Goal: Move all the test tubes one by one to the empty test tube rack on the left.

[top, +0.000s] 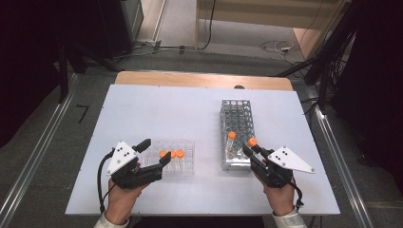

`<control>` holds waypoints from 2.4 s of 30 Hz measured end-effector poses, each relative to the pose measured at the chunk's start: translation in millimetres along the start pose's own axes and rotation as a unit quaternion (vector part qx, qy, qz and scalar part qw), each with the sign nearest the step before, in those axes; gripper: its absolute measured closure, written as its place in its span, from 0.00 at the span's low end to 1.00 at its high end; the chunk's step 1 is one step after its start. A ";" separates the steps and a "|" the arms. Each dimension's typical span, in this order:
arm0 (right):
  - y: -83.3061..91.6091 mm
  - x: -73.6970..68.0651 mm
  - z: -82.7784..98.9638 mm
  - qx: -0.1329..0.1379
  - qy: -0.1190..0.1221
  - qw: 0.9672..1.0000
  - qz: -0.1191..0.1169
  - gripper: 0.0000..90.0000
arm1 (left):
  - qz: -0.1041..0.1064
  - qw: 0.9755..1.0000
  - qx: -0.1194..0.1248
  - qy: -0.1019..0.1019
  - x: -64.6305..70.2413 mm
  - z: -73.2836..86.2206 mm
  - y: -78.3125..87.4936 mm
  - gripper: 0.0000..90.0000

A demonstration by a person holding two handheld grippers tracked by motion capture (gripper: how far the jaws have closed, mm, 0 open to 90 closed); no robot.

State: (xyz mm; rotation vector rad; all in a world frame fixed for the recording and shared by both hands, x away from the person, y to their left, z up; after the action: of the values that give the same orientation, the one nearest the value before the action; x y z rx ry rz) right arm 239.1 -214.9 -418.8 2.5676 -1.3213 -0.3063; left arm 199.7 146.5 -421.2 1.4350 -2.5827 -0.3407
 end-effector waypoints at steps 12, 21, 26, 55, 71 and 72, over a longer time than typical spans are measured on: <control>-1.4 -11.7 0.4 -0.004 0.010 1.000 -0.016 0.79 | 0.003 1.000 0.002 -0.003 2.5 -0.6 0.3 0.23; -4.5 -22.0 2.7 -0.011 0.016 0.999 -0.031 0.79 | 0.008 1.000 0.000 -0.008 6.2 -0.6 -0.2 0.23; -6.6 -27.8 4.7 -0.016 0.021 0.999 -0.039 0.79 | 0.011 1.000 0.000 -0.010 8.2 -1.1 0.0 0.23; -17.9 -62.0 17.4 -0.042 0.044 0.994 -0.089 0.79 | 0.030 0.999 -0.001 -0.025 22.1 -2.0 -1.1 0.23; -26.1 -82.6 27.0 -0.065 0.062 0.989 -0.116 0.79 | 0.057 0.998 -0.009 -0.040 38.4 0.1 -5.9 0.23; -26.9 -84.0 27.8 -0.066 0.063 0.989 -0.118 0.80 | 0.060 0.997 -0.009 -0.041 39.7 0.3 -6.5 0.23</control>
State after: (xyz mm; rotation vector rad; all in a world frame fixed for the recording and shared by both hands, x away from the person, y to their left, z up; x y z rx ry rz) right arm 203.8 -134.2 -446.9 2.5837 -0.9236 -0.2600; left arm 184.0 109.4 -421.9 1.2791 -2.7080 -0.4135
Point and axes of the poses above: each handheld gripper's, and its own axes: y roughly backward along the jaws, z roughly out of its underside, x roughly to its right, the point moved 1 cm from there along -y, roughly forward along the jaws, and after that the axes turned 7 degrees about -y, right-handed, at the moved point
